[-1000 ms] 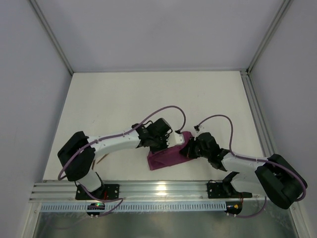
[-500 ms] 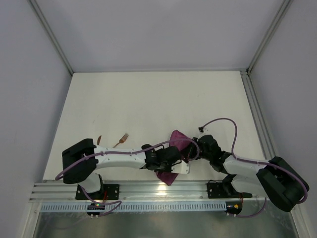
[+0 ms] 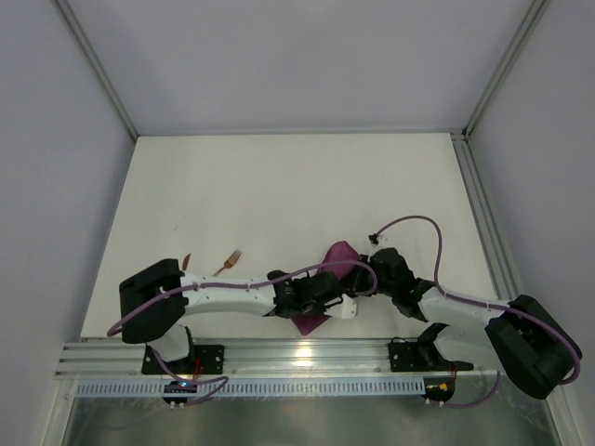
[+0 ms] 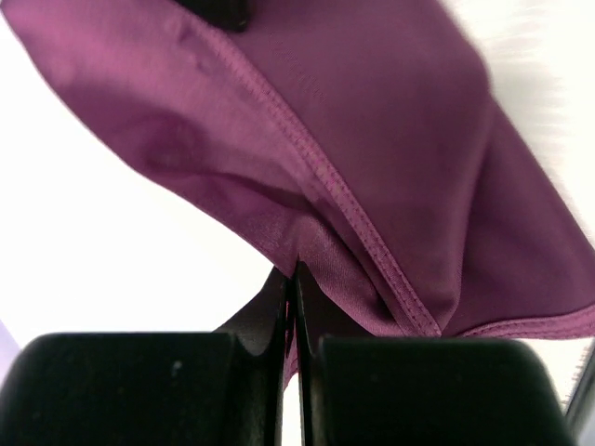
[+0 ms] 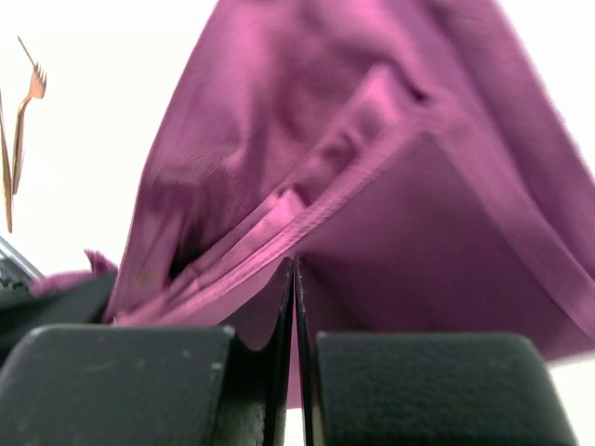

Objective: Fold the napkin into a case and place the utensils inside
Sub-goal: Pick up the 2/3-rectangle-folded napkin from the center of the board, then fold the 2/3-rectangle-folded napkin at the center of the board.

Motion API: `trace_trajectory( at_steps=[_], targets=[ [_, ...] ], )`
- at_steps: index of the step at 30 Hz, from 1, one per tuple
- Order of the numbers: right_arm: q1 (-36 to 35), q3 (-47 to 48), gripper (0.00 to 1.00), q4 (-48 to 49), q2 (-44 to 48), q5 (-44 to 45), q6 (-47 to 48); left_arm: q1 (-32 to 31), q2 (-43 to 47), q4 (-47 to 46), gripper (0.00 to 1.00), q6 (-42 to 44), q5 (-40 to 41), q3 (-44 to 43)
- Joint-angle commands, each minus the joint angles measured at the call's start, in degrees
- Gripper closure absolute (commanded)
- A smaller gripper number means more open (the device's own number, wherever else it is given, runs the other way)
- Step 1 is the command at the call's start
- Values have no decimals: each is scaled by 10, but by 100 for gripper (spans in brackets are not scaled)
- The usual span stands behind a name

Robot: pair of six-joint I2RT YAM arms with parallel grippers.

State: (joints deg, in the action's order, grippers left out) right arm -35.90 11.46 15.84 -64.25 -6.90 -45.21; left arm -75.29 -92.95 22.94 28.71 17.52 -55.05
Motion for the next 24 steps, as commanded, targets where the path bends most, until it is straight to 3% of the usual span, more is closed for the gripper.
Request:
trace_trajectory(
  at_steps=[1, 11, 20, 24],
  targets=[
    [-3, 41, 94, -19, -5, -21, 44, 25, 9, -18, 100, -11, 1, -18],
    [-4, 30, 94, 32, -44, -44, 45, 174, -26, -34, 100, -44, -23, -56],
    [-4, 29, 94, 26, -4, -62, 74, 187, -43, -32, 100, -45, -39, -58],
    [-1, 2, 97, 69, 3, -66, 53, 187, -44, -34, 100, -44, -35, -59]
  ],
)
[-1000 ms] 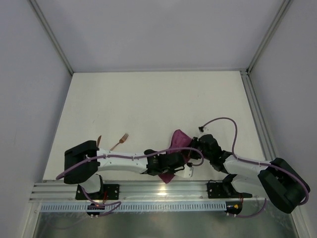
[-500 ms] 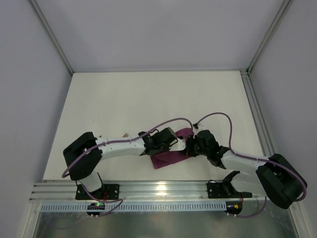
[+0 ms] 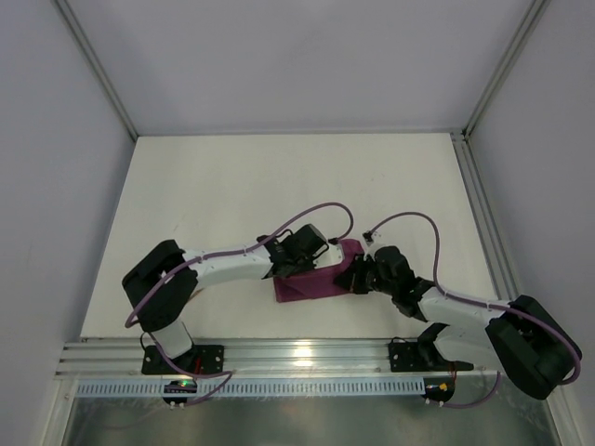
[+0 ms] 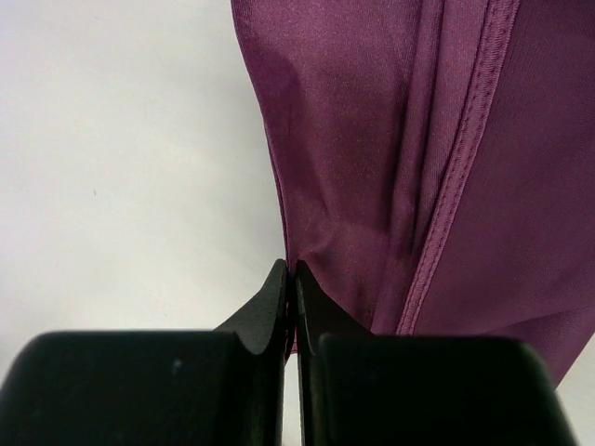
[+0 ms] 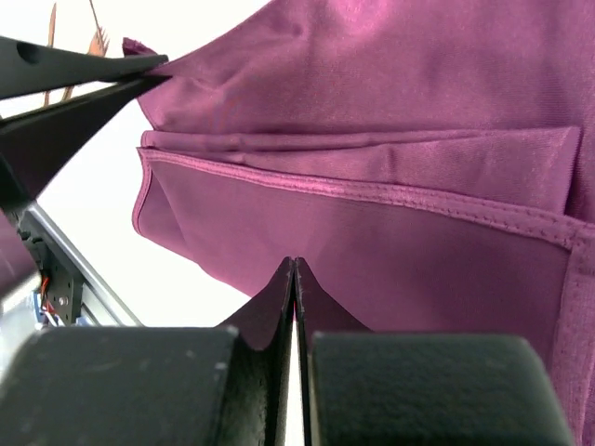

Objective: Fold the napkin into a case and place the utensils inside
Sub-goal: Fold the 2/3-rectangle-folded napkin at the center of the board.

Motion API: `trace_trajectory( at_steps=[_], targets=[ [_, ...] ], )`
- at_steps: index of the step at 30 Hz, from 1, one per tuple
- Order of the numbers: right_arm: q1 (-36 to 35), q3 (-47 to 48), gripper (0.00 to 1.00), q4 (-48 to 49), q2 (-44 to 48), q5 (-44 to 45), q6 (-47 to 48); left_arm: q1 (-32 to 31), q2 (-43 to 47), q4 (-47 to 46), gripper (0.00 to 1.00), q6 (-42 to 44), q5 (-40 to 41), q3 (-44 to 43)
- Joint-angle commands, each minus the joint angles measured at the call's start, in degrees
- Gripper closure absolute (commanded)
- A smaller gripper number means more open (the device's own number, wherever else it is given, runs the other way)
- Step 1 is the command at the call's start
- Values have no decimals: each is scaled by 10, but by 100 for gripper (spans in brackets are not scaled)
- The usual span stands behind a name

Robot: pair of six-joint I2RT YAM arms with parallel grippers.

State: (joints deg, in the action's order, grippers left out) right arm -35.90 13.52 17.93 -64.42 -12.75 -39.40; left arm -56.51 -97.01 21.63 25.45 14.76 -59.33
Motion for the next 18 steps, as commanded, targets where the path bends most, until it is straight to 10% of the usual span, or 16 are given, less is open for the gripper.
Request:
trace_trajectory(
  at_steps=[1, 12, 18],
  targets=[
    [1, -26, 97, 60, -4, -11, -10, -1, -4, -22, 100, -9, -3, -18],
    [32, -82, 97, 233, -186, -46, -44, -1, -6, -21, 100, -8, -5, -16],
    [32, -28, 97, 52, -41, -4, -6, 0, -3, -30, 100, -4, 4, -12]
  ],
)
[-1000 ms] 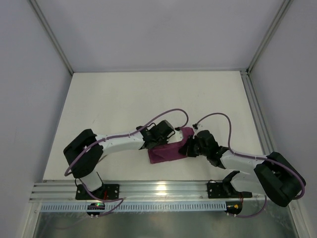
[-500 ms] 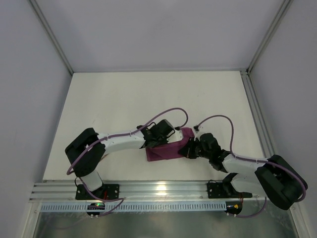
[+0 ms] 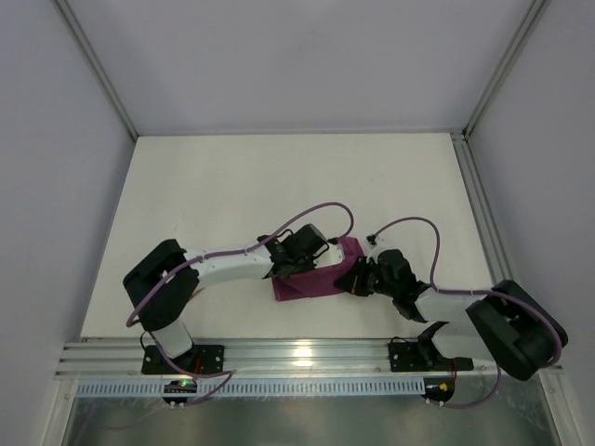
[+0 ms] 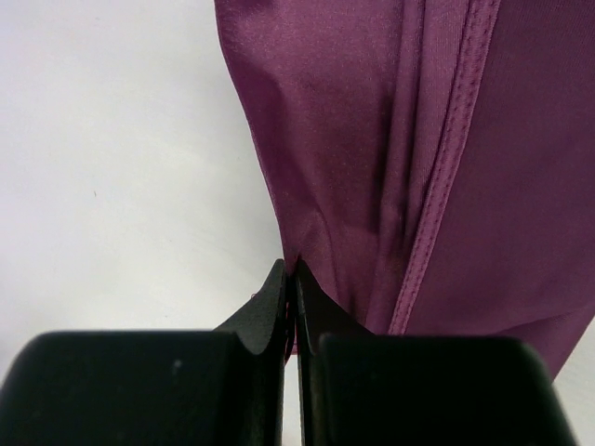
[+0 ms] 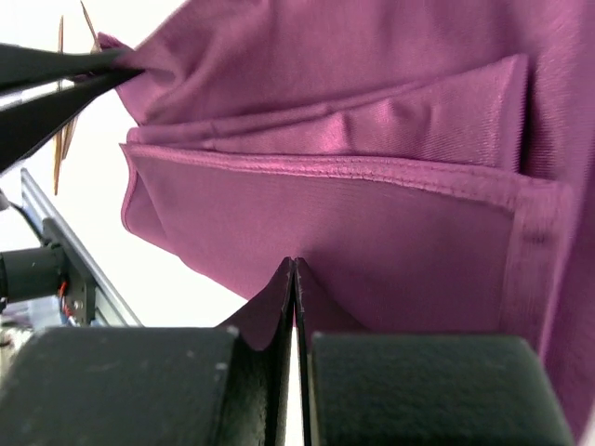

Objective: Fold the napkin into a case and place the utensils inside
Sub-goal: Fold the 2/3-rectangle-folded napkin at the center of the board.

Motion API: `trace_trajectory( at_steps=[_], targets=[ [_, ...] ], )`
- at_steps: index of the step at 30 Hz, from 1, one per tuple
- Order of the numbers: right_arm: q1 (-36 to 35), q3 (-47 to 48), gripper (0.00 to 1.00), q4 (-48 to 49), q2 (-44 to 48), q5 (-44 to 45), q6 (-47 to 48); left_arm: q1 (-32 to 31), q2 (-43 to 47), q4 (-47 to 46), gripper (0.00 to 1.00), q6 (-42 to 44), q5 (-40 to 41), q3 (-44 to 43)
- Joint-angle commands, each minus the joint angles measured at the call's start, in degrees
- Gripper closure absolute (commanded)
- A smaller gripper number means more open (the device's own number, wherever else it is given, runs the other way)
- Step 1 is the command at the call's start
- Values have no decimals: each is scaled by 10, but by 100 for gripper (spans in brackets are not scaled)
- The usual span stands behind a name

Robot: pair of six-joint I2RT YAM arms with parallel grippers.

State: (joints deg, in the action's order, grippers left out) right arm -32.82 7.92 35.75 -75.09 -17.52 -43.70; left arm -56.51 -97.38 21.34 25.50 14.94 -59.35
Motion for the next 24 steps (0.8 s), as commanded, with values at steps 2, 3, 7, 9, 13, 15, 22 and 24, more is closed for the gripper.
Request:
trace_trajectory(
  at_steps=[2, 3, 7, 9, 13, 15, 22, 24],
  targets=[
    [1, 61, 97, -201, 124, 66, 63, 0, 12, -33, 100, -4, 4, -10],
    [1, 71, 97, -218, 136, 71, 70, 0, 16, -35, 100, -4, 4, -9],
    [2, 113, 97, -255, 140, 71, 87, 0, 28, -38, 100, 3, 10, -7],
    [6, 145, 97, -265, 112, 73, 106, 0, 30, -44, 100, 9, 11, 0],
    [10, 195, 97, -260, 40, 50, 129, 0, 28, -47, 100, 9, 20, 0],
    [10, 203, 97, -243, 12, 30, 124, 0, 29, -51, 100, 5, 21, -1],
    [9, 151, 97, -114, -92, 37, 60, 0, 47, -57, 100, -12, 22, 4],
    [9, 133, 97, -87, -117, 46, 40, 0, 57, -59, 100, -13, 16, 7]
  ],
)
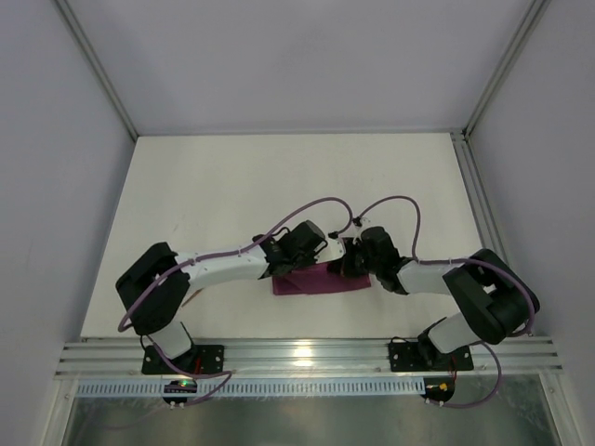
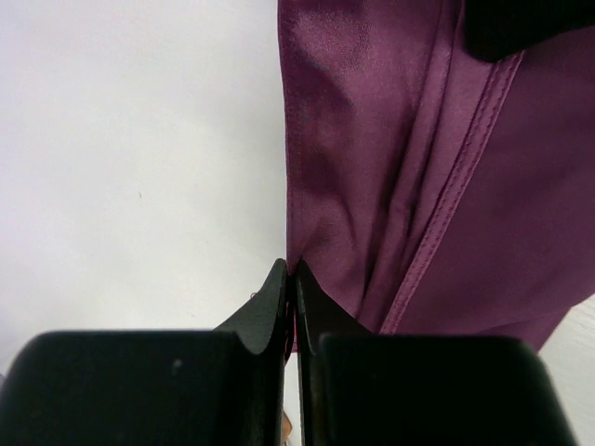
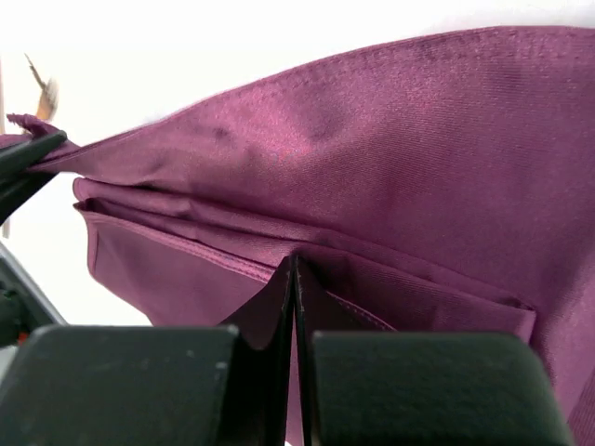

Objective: Fold the napkin into a case and place the utensils inside
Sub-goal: Fold the 2/3-rectangle-folded napkin at the center of the board.

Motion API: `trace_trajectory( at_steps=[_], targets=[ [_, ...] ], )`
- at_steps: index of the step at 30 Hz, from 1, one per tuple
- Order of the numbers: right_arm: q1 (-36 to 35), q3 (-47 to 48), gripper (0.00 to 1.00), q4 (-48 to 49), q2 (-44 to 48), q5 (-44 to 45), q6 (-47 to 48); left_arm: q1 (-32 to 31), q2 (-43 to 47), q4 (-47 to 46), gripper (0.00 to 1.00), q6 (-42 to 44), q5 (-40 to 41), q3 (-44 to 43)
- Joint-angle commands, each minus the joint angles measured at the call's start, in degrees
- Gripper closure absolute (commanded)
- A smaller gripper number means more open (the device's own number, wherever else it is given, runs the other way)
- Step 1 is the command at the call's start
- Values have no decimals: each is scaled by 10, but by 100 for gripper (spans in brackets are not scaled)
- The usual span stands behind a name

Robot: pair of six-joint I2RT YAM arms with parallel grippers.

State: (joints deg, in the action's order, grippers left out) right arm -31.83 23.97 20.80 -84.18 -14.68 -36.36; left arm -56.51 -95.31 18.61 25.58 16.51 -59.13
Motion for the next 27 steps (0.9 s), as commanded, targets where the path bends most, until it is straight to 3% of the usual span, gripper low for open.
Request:
trace_trajectory(
  at_steps=[1, 6, 11, 20, 24, 27],
  targets=[
    [-1, -35, 97, 78, -32, 22, -42, 0, 40, -32, 100, -14, -4, 7],
    [-1, -68, 97, 111, -40, 65, -81, -6, 81, -33, 100, -9, -79, 35],
    [-1, -85, 97, 130, -30, 79, -107, -49, 110, -38, 100, 34, -95, 74],
    [-5, -97, 97, 158, -30, 79, -135, -115, 50, -44, 100, 71, -53, 132],
    [-9, -93, 97, 117, 23, 91, -122, -117, 37, -57, 100, 73, -51, 141],
    [-9, -81, 97, 19, 102, 103, -91, -117, 34, -58, 100, 66, -54, 140]
  ],
)
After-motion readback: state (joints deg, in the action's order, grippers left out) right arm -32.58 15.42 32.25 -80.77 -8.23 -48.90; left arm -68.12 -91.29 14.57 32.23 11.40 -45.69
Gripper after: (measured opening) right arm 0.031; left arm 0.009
